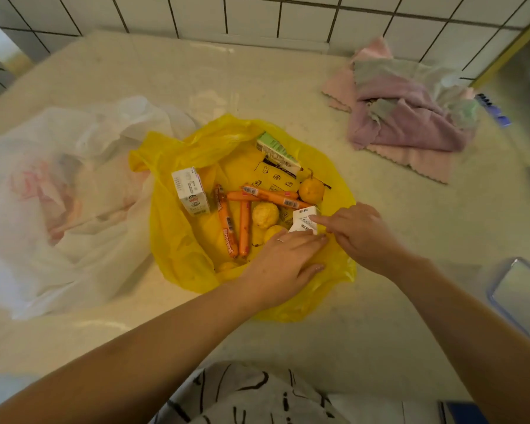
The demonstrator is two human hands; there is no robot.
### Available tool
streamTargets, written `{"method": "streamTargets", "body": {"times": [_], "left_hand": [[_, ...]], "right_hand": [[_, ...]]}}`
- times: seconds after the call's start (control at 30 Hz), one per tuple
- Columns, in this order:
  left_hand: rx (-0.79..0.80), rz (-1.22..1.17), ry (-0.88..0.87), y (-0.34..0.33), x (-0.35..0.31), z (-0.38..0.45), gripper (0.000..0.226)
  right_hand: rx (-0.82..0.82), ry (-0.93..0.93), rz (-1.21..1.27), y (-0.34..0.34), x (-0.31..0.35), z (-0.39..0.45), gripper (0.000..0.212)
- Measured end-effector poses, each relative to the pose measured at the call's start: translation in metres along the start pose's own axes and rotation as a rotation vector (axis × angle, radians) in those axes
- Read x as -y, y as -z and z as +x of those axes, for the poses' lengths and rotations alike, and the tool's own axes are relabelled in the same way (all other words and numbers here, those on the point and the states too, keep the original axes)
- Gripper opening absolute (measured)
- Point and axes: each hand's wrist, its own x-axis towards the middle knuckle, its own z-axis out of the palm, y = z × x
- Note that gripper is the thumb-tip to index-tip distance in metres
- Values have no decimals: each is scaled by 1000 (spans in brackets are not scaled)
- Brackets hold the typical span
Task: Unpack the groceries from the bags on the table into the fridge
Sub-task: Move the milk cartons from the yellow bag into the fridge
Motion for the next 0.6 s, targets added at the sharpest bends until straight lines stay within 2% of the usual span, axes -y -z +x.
{"method": "streamTargets", "body": {"times": [0.33, 0.47, 0.6], "left_hand": [[102, 22, -90, -21, -8, -28, 50], [137, 1, -106, -24, -10, -38, 52], [16, 25, -75, -21, -3, -49, 49]], "right_hand": [[35, 19, 16, -7, 4, -27, 43], [60, 57, -70, -14, 11, -48, 42], [-21, 34, -52, -13, 22, -56, 32]]}}
